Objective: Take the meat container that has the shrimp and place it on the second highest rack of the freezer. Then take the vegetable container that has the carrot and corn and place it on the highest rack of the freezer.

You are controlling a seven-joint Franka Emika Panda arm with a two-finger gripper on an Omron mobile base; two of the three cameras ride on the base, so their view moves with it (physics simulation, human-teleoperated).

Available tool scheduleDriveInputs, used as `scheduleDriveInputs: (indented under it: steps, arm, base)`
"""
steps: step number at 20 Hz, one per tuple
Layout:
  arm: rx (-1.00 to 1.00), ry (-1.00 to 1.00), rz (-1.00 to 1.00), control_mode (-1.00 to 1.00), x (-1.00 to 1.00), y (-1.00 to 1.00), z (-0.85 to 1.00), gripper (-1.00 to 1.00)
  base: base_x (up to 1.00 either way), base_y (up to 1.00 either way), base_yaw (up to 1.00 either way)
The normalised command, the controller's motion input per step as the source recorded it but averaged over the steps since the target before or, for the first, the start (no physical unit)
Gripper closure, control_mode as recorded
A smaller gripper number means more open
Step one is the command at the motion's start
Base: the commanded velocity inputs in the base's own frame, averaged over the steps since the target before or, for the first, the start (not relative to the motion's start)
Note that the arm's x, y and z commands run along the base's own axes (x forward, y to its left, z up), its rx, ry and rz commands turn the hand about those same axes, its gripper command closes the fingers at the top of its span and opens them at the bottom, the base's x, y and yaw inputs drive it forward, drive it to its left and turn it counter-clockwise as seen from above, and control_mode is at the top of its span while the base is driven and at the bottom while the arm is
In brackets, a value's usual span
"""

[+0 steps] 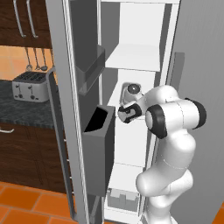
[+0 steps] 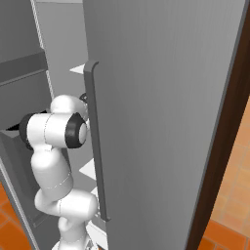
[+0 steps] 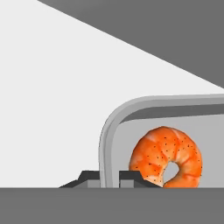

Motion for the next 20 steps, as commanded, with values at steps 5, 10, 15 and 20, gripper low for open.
scheduleDriveInputs:
  steps: [5,10,15,20]
  arm:
    - [0.00,0.00,0.00,-1.00,0.17,0.00,-0.26,1.00]
    - [0.00,0.00,0.00,-1.00,0.31,0.00,-0.27,1.00]
    - [0.00,-0.01,0.00,-1.00,0.19,0.00,-0.18,1.00]
    - [0.00,0.00,0.00,-1.00,0.00,0.00,0.00,1.00]
  base:
    - [0.00,0.00,0.00]
    - [0.00,0.00,0.00]
    - [0.00,0.00,0.00]
    - [0.00,0.00,0.00]
